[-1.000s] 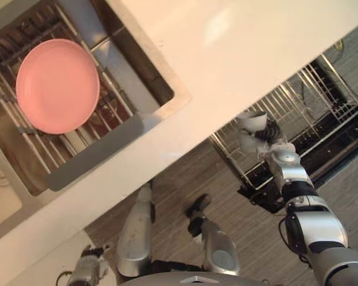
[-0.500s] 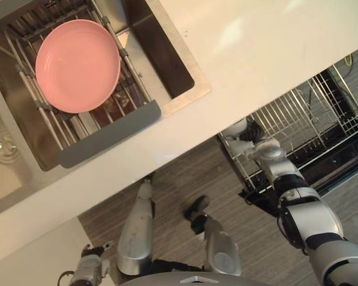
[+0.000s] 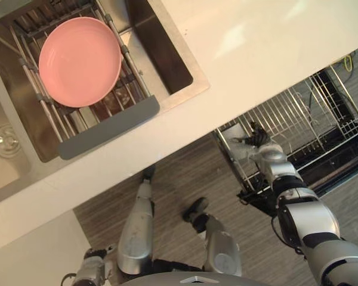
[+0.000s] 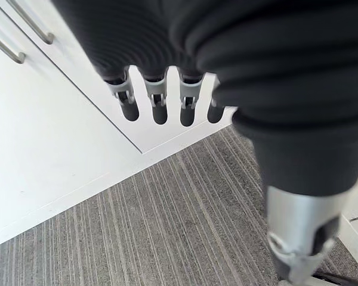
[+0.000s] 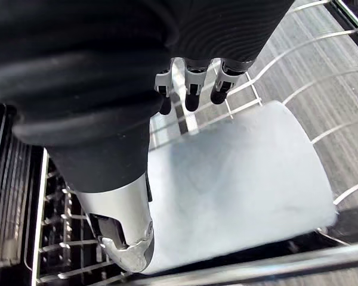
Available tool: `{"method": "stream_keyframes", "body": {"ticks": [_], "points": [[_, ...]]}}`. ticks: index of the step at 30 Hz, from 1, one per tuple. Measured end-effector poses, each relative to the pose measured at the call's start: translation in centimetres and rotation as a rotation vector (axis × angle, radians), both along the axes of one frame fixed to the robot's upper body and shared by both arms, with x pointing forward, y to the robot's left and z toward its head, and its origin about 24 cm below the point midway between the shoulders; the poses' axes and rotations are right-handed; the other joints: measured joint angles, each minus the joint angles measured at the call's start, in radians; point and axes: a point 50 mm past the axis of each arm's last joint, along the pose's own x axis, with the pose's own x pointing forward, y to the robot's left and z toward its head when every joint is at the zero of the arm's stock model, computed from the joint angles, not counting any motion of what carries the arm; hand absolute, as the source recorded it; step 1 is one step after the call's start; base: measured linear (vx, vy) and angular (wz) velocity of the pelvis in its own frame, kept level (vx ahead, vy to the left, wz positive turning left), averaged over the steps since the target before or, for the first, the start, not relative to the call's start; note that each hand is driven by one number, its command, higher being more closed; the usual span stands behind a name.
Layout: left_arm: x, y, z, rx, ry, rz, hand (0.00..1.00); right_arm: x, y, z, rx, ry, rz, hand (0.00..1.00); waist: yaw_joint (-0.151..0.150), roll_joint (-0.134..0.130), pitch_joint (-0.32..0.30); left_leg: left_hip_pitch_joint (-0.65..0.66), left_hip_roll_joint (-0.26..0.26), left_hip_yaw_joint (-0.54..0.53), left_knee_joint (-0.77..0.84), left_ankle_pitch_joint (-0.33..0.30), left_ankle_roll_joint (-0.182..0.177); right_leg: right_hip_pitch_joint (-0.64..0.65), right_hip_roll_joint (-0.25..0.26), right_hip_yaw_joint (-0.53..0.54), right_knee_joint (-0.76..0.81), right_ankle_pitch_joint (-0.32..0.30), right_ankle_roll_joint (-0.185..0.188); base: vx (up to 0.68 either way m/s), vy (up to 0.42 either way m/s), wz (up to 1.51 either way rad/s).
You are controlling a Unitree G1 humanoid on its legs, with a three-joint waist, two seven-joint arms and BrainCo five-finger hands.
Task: Walk over to the sink, pick up the cup, carry it to the dishwasher, place the cup inside the dishwasher, then close the dishwasher door
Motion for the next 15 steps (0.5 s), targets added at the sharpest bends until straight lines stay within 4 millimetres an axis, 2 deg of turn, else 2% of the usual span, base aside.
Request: {"method": "stream_keyframes", "body": {"ticks": [4, 6, 8, 9, 11, 12, 14, 15], "points": [[-0.4, -0.1, -0.1, -0.069, -0.019, 0.120, 0.00, -1.0, -0.1, 1.1, 0.181, -0.188, -0.081, 0.00, -0.018, -0.001, -0.004, 0.065, 0.003, 0.016, 0.000, -0.008, -0.008, 0.072, 0.011, 0.006, -0.039, 0.013, 0.005, -0.02, -0.059, -0.09], [-1.3, -0.2, -0.3, -0.092, -0.012, 0.184, 0.00, -2.4, 0.2, 0.6, 0.265, -0.268, -0.127, 0.00, -0.030, -0.006, -0.051, 0.076, 0.010, 0.035, 0.000, -0.015, -0.017, 0.089, 0.030, 0.017, -0.082, 0.031, 0.006, -0.02, -0.049, -0.18], [-2.0, -0.1, -0.4, -0.098, -0.010, 0.221, 0.00, -4.1, 0.4, -0.9, 0.318, -0.288, -0.169, 0.00, -0.047, -0.008, -0.108, 0.081, 0.011, 0.038, 0.000, -0.021, -0.024, 0.107, 0.041, 0.015, -0.119, 0.044, 0.011, 0.02, -0.059, -0.09], [-2.5, 0.1, -0.4, -0.098, -0.007, 0.232, 0.00, -5.7, 1.1, -2.3, 0.378, -0.310, -0.181, 0.00, -0.058, -0.012, -0.151, 0.099, 0.014, 0.042, 0.000, -0.032, -0.017, 0.139, 0.054, 0.014, -0.157, 0.057, 0.014, 0.04, -0.063, -0.05], [-3.0, 0.4, -0.4, -0.099, -0.009, 0.261, 0.00, -7.5, 2.2, -3.2, 0.455, -0.357, -0.178, 0.00, -0.069, -0.019, -0.188, 0.126, 0.017, 0.050, -0.001, -0.043, -0.019, 0.182, 0.069, 0.013, -0.202, 0.072, 0.017, 0.05, -0.067, -0.09], [-3.9, 0.8, -0.5, -0.102, 0.010, 0.306, 0.00, -8.9, 3.7, -3.3, 0.551, -0.440, -0.160, 0.00, -0.080, -0.029, -0.235, 0.141, 0.025, 0.062, -0.006, -0.068, -0.023, 0.204, 0.082, 0.018, -0.236, 0.077, 0.023, 0.04, -0.066, -0.15], [-4.7, 0.9, -0.6, -0.133, 0.005, 0.415, 0.00, -10.1, 4.7, -2.7, 0.613, -0.533, -0.127, 0.00, -0.088, -0.040, -0.269, 0.159, 0.028, 0.073, -0.006, -0.077, -0.022, 0.228, 0.090, 0.023, -0.266, 0.087, 0.024, 0.06, -0.056, -0.19], [-5.5, 0.9, -0.8, -0.176, -0.008, 0.525, 0.00, -10.4, 5.1, -1.8, 0.641, -0.601, -0.071, 0.00, -0.093, -0.046, -0.283, 0.182, 0.030, 0.085, -0.006, -0.086, -0.020, 0.251, 0.094, 0.030, -0.283, 0.096, 0.019, 0.08, -0.053, -0.23]]}}
